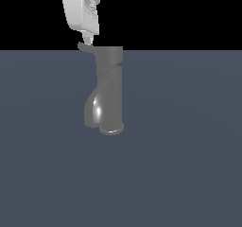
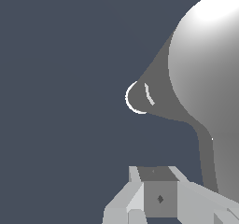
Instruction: Turn on the faucet by rotating a designated handle.
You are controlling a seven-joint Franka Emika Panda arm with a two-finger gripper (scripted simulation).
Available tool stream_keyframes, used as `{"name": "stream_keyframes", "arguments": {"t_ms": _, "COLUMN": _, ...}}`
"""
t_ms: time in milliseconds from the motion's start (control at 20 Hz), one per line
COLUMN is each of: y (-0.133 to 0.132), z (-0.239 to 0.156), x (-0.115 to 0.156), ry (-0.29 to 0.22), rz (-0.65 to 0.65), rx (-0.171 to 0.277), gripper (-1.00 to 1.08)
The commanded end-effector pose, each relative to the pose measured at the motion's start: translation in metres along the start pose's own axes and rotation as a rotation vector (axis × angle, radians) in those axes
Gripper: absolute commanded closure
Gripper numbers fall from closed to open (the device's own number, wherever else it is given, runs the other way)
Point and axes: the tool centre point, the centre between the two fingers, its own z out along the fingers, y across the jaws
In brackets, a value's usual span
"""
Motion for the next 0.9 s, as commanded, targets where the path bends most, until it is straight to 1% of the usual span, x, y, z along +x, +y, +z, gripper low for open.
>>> {"name": "stream_keyframes", "arguments": {"t_ms": 0, "y": 0.007, "z": 0.000, "x": -0.002, "ry": 0.000, "rz": -0.001, "rx": 0.000, "gripper": 1.08}}
{"name": "stream_keyframes", "arguments": {"t_ms": 750, "y": 0.057, "z": 0.000, "x": -0.016, "ry": 0.000, "rz": 0.000, "rx": 0.001, "gripper": 1.08}}
{"name": "stream_keyframes", "arguments": {"t_ms": 800, "y": 0.057, "z": 0.000, "x": -0.016, "ry": 0.000, "rz": 0.000, "rx": 0.001, "gripper": 1.08}}
{"name": "stream_keyframes", "arguments": {"t_ms": 850, "y": 0.050, "z": 0.000, "x": -0.015, "ry": -0.002, "rz": 0.002, "rx": 0.008, "gripper": 1.08}}
